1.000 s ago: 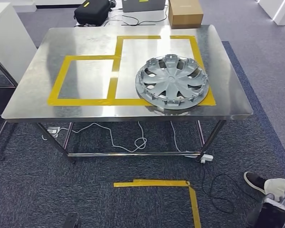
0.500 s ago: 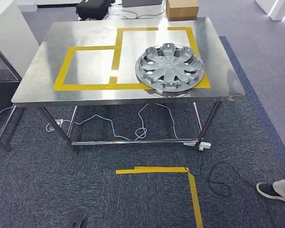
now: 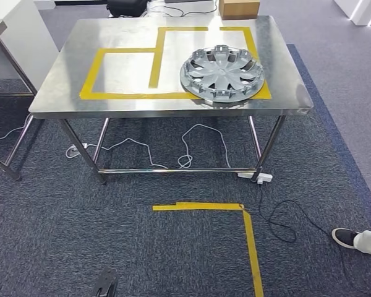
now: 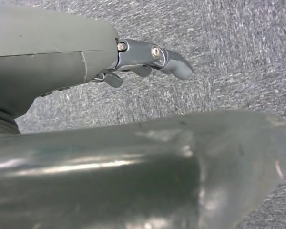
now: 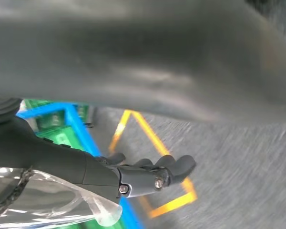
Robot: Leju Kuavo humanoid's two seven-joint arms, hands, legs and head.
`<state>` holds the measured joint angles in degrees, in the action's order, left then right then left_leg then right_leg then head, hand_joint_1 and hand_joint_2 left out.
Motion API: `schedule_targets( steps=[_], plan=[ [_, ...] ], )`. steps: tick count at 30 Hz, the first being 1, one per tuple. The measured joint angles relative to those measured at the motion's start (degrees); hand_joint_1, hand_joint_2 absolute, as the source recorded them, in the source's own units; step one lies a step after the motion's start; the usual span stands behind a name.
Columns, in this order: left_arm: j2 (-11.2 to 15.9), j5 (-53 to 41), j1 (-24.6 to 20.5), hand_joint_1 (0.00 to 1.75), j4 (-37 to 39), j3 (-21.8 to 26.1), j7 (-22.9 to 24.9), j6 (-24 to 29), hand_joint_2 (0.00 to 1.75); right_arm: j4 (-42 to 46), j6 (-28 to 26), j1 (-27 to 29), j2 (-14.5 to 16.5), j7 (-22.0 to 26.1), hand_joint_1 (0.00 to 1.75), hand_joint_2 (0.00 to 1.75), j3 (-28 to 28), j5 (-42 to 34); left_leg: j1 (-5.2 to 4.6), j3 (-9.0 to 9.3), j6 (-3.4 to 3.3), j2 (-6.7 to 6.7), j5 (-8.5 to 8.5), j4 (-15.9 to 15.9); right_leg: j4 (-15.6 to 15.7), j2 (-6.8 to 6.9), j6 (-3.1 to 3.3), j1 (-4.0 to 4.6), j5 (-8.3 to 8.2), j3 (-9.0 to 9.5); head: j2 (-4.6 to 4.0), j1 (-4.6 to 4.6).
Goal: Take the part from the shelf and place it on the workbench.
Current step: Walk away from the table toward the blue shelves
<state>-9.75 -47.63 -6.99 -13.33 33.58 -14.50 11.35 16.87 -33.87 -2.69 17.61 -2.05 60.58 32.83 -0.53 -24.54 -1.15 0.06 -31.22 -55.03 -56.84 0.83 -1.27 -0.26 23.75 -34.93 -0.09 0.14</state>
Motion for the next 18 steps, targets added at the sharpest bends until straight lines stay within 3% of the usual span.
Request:
schedule_targets(
  steps=[1, 2, 3, 5, 6, 7, 8, 9, 10, 11, 13, 14, 16, 18],
  plan=[
    [0.0, 0.4, -0.1, 0.00, 0.0, 0.0, -0.4, 0.1, 0.00, -0.1, 1.9, 0.0, -0.3, 0.8, 0.00, 0.00, 0.0, 0.3, 0.03, -0.61, -0.29, 0.16, 0.56, 0.0, -0.1, -0.12, -0.31, -0.08, 0.00, -0.33, 0.00, -0.03],
    [-0.1, 0.8, -0.3, 0.00, 0.0, 0.0, -0.9, 0.2, 0.00, -0.3, 3.5, -0.1, -0.6, 1.5, 0.00, 0.00, 0.0, 0.6, 0.10, -1.28, -0.75, 0.31, 1.25, 0.1, -0.8, -0.26, -0.58, -0.15, 1.13, -0.82, 0.00, 0.01],
    [-0.1, 1.3, -0.4, 0.00, 0.0, 0.1, -1.2, 0.2, 0.00, -0.5, 4.7, -0.2, -0.9, 1.9, 0.00, 0.00, 0.0, 0.8, 0.18, -2.07, -1.17, 0.46, 2.02, 0.2, -2.6, -0.43, -0.81, -0.21, 3.44, -1.55, 0.00, 0.06],
    [-0.2, 2.1, -0.7, 0.00, 0.0, 0.3, -1.5, 0.4, 0.00, -0.8, 6.3, -0.3, -1.5, 2.1, 0.00, 0.00, 0.0, 1.2, 0.14, -3.83, -1.70, 0.51, 3.42, 0.2, -9.1, -0.63, -1.14, -0.33, 9.69, -3.27, 0.00, 0.21],
    [-0.2, 2.6, -0.7, 0.00, 0.0, 0.4, -1.4, 0.5, 0.00, -1.0, 7.1, -0.4, -1.8, 2.0, 0.00, 0.00, 0.0, 1.6, 0.07, -4.80, -1.66, 0.39, 4.11, 0.1, -12.8, -0.65, -1.27, -0.34, 11.27, -3.88, 0.00, 0.24],
    [-0.2, 3.2, -0.5, 0.00, 0.0, 0.7, -1.3, 0.7, 0.00, -1.2, 8.1, -0.4, -2.0, 1.6, 0.00, 0.00, -0.2, 2.4, 0.02, -5.80, -1.55, 0.26, 4.79, 0.1, -15.7, -0.65, -1.34, -0.33, 10.99, -4.03, 0.00, 0.25],
    [-0.2, 3.8, -0.2, 0.00, 0.0, 1.1, -1.3, 1.0, 0.00, -1.4, 9.3, -0.4, -2.3, 0.9, 0.00, 0.00, -0.6, 3.6, -0.02, -6.82, -1.39, 0.09, 5.44, 0.0, -17.2, -0.69, -1.30, -0.33, 9.14, -3.57, 0.00, 0.24],
    [-0.1, 4.4, 0.3, 0.00, 0.0, 1.6, -1.3, 1.2, 0.00, -1.6, 10.4, -0.3, -2.6, 0.2, 0.00, 0.00, -1.2, 4.8, -0.04, -7.81, -1.20, -0.10, 6.14, -0.2, -17.0, -0.86, -1.17, -0.33, 6.68, -2.33, 0.00, 0.24],
    [-0.1, 4.9, 0.9, 0.00, 0.0, 2.1, -1.4, 1.4, 0.00, -1.7, 11.3, -0.2, -2.8, -0.5, 0.00, 0.00, -1.8, 6.0, -0.04, -8.69, -1.01, -0.34, 6.78, -0.3, -14.7, -1.60, -0.93, -0.34, 5.05, 0.00, 0.00, 0.23],
    [0.0, 5.3, 1.4, 0.00, 0.0, 2.5, -1.5, 1.7, 0.00, -1.9, 11.8, -0.1, -3.0, -1.0, 0.00, 0.00, -2.3, 6.8, -0.13, -9.46, -0.81, -0.69, 7.30, -0.7, -10.6, -2.88, -0.66, -0.31, 4.79, 3.60, 0.00, 0.24],
    [0.1, 5.8, 2.1, 0.00, 0.0, 3.3, -1.2, 2.6, 0.00, -2.2, 12.1, 0.0, -3.2, -2.1, 0.00, 0.00, -3.2, 8.2, -0.35, -10.75, -0.38, -1.75, 8.32, -1.6, -1.4, -4.96, -0.23, -0.38, 7.78, 9.92, 0.00, 0.19],
    [0.1, 6.1, 2.4, 0.00, 0.0, 3.7, -0.9, 3.2, 0.00, -2.3, 12.2, 0.1, -3.2, -2.8, 0.00, 0.00, -3.7, 9.1, -0.44, -11.29, -0.14, -2.39, 8.80, -2.0, 1.3, -5.11, -0.02, -0.33, 9.15, 11.59, 0.00, 0.20],
    [0.3, 6.9, 3.1, 0.00, 0.1, 4.8, -0.6, 4.2, 0.00, -2.7, 12.2, 0.2, -3.4, -4.2, 0.00, 0.00, -4.8, 11.2, -0.36, -12.14, 0.38, -3.37, 9.28, -2.6, 2.5, -3.75, 0.71, -0.46, 9.79, 11.56, 0.00, 0.17],
    [0.4, 7.7, 4.0, 0.00, 0.1, 5.9, -1.0, 5.1, 0.00, -2.9, 11.9, 0.6, -3.6, -5.5, 0.00, 0.00, -6.1, 13.3, -0.16, -13.14, 1.09, -2.76, 6.53, -5.2, 2.5, -2.18, 1.49, -0.64, 9.18, 11.14, 0.00, -0.17]
  ],
)
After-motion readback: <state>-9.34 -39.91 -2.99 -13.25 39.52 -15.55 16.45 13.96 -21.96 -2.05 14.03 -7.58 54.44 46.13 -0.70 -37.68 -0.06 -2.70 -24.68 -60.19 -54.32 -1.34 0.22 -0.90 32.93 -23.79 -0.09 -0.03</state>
